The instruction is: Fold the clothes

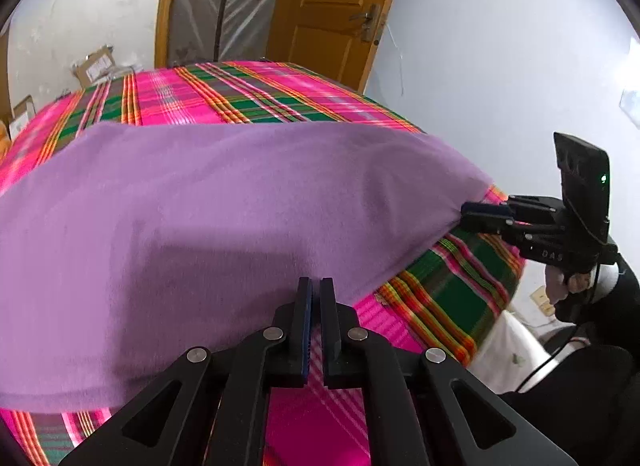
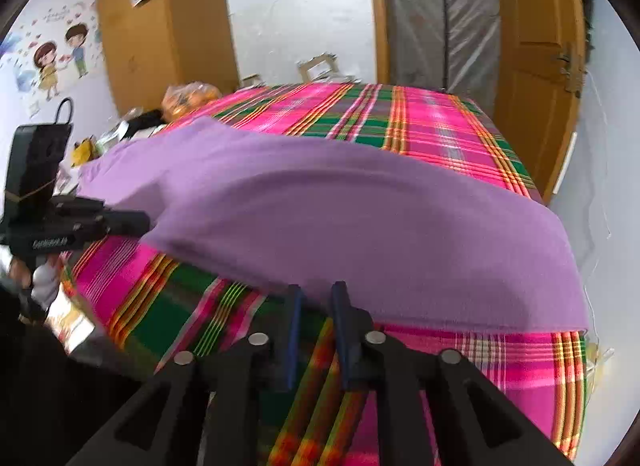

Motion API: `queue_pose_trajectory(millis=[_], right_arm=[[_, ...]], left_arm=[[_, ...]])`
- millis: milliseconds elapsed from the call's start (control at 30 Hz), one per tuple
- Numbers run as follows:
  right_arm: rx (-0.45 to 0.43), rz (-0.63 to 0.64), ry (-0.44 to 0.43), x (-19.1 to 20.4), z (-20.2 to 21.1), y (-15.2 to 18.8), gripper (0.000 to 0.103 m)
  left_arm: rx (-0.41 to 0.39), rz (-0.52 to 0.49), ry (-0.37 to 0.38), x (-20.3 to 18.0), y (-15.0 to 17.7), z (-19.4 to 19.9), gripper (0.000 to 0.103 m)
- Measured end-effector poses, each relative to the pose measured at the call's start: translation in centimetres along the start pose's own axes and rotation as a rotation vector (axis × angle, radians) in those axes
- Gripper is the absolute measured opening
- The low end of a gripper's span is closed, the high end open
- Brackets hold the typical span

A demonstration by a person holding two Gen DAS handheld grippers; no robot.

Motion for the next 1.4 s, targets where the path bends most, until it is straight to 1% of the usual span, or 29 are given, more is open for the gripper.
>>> queue_pose_trajectory(millis=[33, 100, 133, 200, 267, 300, 333, 433, 467, 500, 567, 633, 667, 700, 733, 767, 800, 867, 933, 1000, 1100, 1200, 1267, 1367, 1400], right_arm=[[0.017, 0.007, 0.005, 0.2, -0.1, 0.0, 0.016], [0.006, -0.008, 0.011, 0.8, -0.3, -1.0, 0.017], [-0.013, -0.012, -0.012, 1.4, -0.5, -1.6, 0.017], [-0.043, -0.015, -0.052, 2.7, -1.2, -2.6, 0.017], [-0.003, 0.017, -0.053, 4.1, -3.0, -2.8, 0.018], [0.027, 0.042, -0.056, 4.5, -3.5, -2.4, 0.019], [0.031, 0.072, -0.061, 4.8, -3.3, -2.2, 0.021], [0.044, 0.157, -0.073, 5.4, -2.6, -1.6, 0.021], [0.051, 0.164, -0.067, 5.3, -2.5, -1.6, 0.02], [0.048, 0.16, -0.062, 5.2, -2.5, -1.9, 0.02], [-0.004, 0.122, -0.064, 5.4, -2.4, -3.1, 0.02], [-0.027, 0.09, -0.077, 6.0, -3.2, -4.0, 0.02], [-0.024, 0.081, -0.08, 6.3, -3.7, -4.2, 0.021], [0.026, 0.093, -0.076, 6.6, -4.8, -3.8, 0.021], [0.057, 0.109, -0.073, 6.8, -5.4, -3.5, 0.022], [0.038, 0.131, -0.082, 7.0, -5.0, -3.6, 0.024], [0.053, 0.137, -0.102, 7.1, -4.8, -3.7, 0.024], [0.078, 0.141, -0.138, 7.2, -4.6, -4.0, 0.024], [0.058, 0.102, -0.152, 7.1, -4.8, -5.4, 0.024], [0.037, 0.063, -0.165, 7.0, -5.1, -6.9, 0.024], [0.017, 0.01, -0.193, 7.4, -6.0, -9.2, 0.024], [0.015, 0.013, -0.222, 8.8, -7.9, -11.2, 0.024], [0.03, 0.024, -0.224, 9.4, -9.8, -11.9, 0.024], [0.107, -0.015, -0.189, 8.7, -12.4, -11.6, 0.022], [0.128, -0.03, -0.18, 8.4, -13.1, -11.7, 0.022]], left_arm=[[-0.01, 0.007, -0.008, 0.3, 0.0, 0.4, 0.004], [-0.036, 0.04, -0.044, 1.6, -0.3, 1.1, 0.004], [-0.047, 0.065, -0.069, 2.4, -0.4, 1.3, 0.003], [-0.037, 0.112, -0.111, 4.0, -0.1, 1.4, 0.004], [-0.031, 0.13, -0.116, 4.6, 0.5, 1.5, 0.003], [-0.033, 0.127, -0.115, 4.6, 0.7, 1.7, 0.003], [-0.035, 0.122, -0.116, 4.4, 0.9, 1.8, 0.003], [-0.046, 0.136, -0.124, 4.9, 1.3, 2.6, 0.004], [-0.051, 0.145, -0.128, 5.2, 1.3, 2.7, 0.004], [-0.059, 0.154, -0.156, 5.8, 1.1, 2.9, 0.004], [-0.078, 0.188, -0.199, 7.3, 0.8, 3.5, 0.004], [-0.084, 0.229, -0.243, 8.9, 0.9, 4.1, 0.004], [-0.077, 0.254, -0.269, 9.9, 1.1, 4.4, 0.004], [-0.07, 0.279, -0.295, 10.8, 1.4, 4.6, 0.004], [-0.071, 0.292, -0.295, 11.2, 1.6, 4.9, 0.004], [-0.076, 0.301, -0.286, 11.4, 1.9, 5.2, 0.004], [-0.08, 0.31, -0.278, 11.7, 2.2, 5.5, 0.004], [-0.092, 0.33, -0.296, 12.6, 2.5, 6.3, 0.004], [-0.105, 0.351, -0.319, 13.6, 2.7, 7.0, 0.004], [-0.117, 0.38, -0.361, 15.4, 2.5, 7.9, 0.004], [-0.149, 0.434, -0.437, 19.1, 1.9, 9.6, 0.004], [-0.166, 0.51, -0.495, 23.0, 2.2, 10.9, 0.005], [-0.144, 0.565, -0.531, 25.2, 3.4, 11.0, 0.004], [-0.156, 0.589, -0.503, 25.8, 4.3, 11.3, 0.005], [-0.149, 0.585, -0.505, 25.7, 4.4, 11.4, 0.005]])
Point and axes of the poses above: each gripper's, at about its wrist camera, not at the fingertips, and z roughly against the way its jaws point, x to its left, y to its underside, the point moved 7 cm from there along -z, roughly the way its jaws point, and after that the axes turned 2 degrees about -y, right-handed, at the moved point
